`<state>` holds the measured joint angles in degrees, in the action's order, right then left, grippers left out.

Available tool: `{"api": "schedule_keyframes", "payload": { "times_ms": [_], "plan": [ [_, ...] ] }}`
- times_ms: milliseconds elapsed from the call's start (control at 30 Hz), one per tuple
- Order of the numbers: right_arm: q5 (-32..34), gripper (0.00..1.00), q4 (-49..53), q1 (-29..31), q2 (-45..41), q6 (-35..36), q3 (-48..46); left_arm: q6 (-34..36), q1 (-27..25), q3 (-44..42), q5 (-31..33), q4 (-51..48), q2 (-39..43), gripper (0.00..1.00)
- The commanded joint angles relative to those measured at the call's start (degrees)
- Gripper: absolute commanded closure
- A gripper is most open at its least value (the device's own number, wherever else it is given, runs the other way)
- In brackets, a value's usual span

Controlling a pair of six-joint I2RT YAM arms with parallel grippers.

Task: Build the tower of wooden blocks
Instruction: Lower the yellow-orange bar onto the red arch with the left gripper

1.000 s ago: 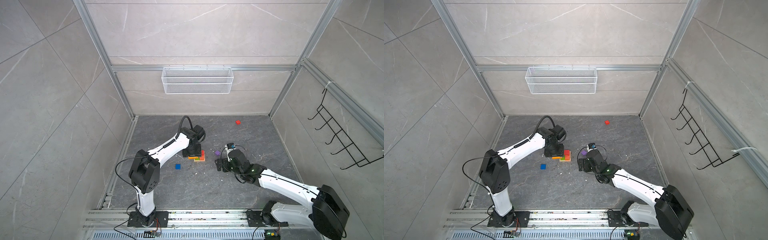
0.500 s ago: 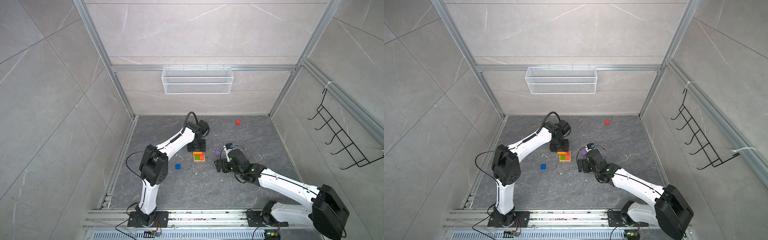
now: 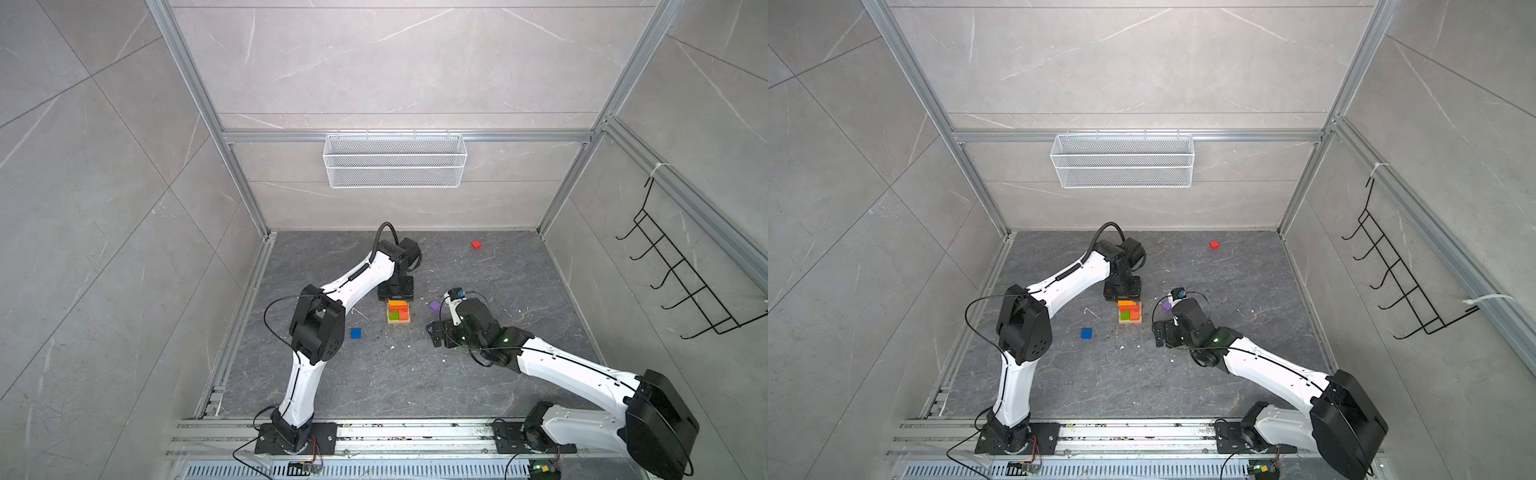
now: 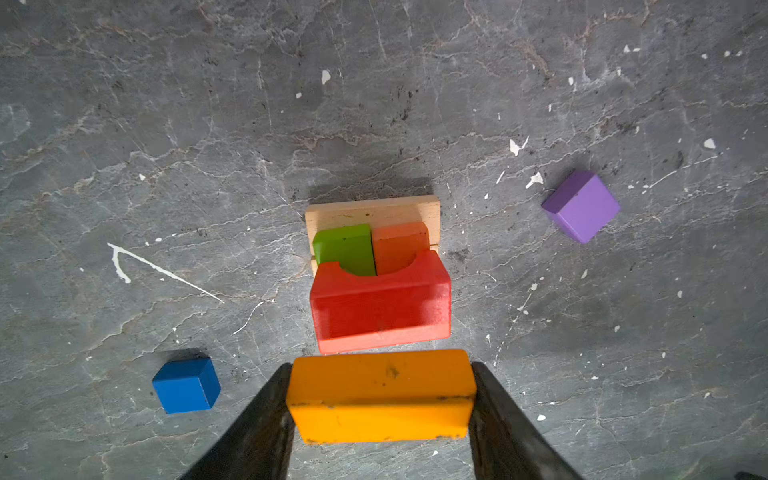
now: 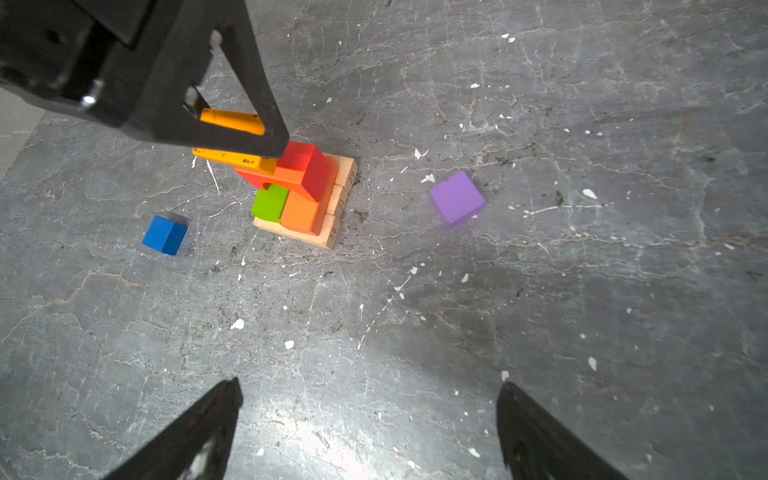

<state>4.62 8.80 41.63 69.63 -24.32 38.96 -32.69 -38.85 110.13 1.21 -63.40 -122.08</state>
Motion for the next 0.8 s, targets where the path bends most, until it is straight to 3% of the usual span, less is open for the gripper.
{"api": "schedule_keyframes", "payload": {
  "times_ms": [0, 767],
  "plan": [
    [0.14, 0.03, 0.02, 0.39, -1.43, 1.02, -0.08, 1.61, 0.32, 2.92, 0.12, -2.83, -1.06, 0.45],
    [1.27, 0.04, 0.45, 0.41, -1.14, 0.85, 0.01, 1.89, 0.44, 4.7, 1.25, -3.65, -3.85, 0.45]
  ]
}}
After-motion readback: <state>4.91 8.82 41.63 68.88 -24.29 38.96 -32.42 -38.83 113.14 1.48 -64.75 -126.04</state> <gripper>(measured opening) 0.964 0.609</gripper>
